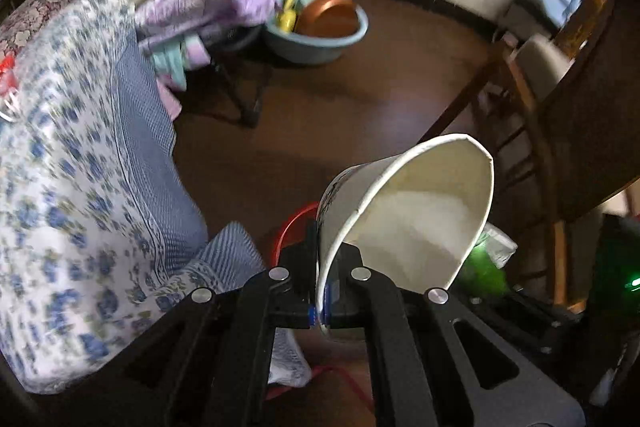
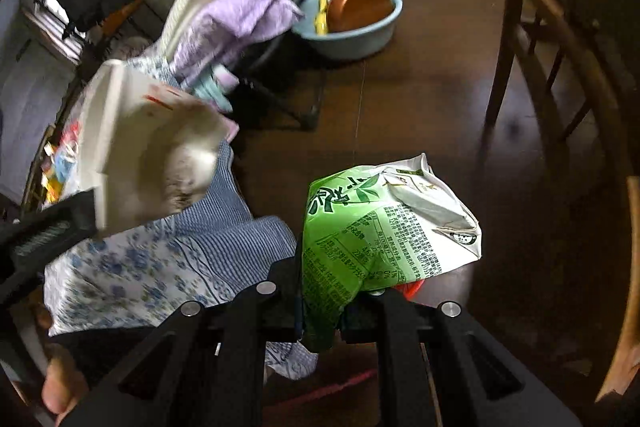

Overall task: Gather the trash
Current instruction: 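Carry the green packet and paper cup down to the red wastebasket, then open the right tool to drop the green packet while the left tool drops the cup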

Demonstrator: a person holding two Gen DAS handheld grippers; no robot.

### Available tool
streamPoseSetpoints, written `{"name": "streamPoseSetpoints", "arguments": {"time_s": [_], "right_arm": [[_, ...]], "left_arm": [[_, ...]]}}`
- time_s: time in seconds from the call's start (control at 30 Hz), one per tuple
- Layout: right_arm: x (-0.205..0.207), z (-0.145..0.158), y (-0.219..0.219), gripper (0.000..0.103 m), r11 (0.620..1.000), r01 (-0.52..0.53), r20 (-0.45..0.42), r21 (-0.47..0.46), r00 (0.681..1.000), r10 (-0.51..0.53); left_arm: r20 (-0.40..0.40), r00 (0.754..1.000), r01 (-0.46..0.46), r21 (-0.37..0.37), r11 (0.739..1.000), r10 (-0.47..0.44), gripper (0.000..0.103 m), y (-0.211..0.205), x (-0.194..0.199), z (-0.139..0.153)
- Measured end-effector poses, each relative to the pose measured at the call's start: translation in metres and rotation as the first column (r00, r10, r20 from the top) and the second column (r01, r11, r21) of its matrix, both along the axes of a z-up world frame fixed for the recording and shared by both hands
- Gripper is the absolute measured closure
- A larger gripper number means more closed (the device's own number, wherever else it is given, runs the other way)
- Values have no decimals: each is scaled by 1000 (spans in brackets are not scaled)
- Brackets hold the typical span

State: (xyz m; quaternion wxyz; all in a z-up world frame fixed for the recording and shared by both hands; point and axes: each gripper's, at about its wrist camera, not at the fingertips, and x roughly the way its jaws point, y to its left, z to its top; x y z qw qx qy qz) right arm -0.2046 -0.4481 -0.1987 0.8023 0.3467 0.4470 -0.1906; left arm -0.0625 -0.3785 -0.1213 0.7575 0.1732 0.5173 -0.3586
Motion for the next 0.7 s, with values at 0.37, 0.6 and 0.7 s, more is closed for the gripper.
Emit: {"name": "streamPoseSetpoints", "arguments": {"time_s": [0.37,0.6,0.7], "right_arm": [[45,-72,-5,70,999,-33,-142,29,989,37],[41,-79,-15,52,1000,-22,-166,11,986,23],[30,-79,-23,51,1000,-3,-206,24,979,8]], "left_arm": [[-140,988,-67,26,997,70,99,8,27,-32],[-138,987,-74,50,996,80,99,5,30,-41],[-150,986,-65,74,995,76,99,1,29,-50]]}}
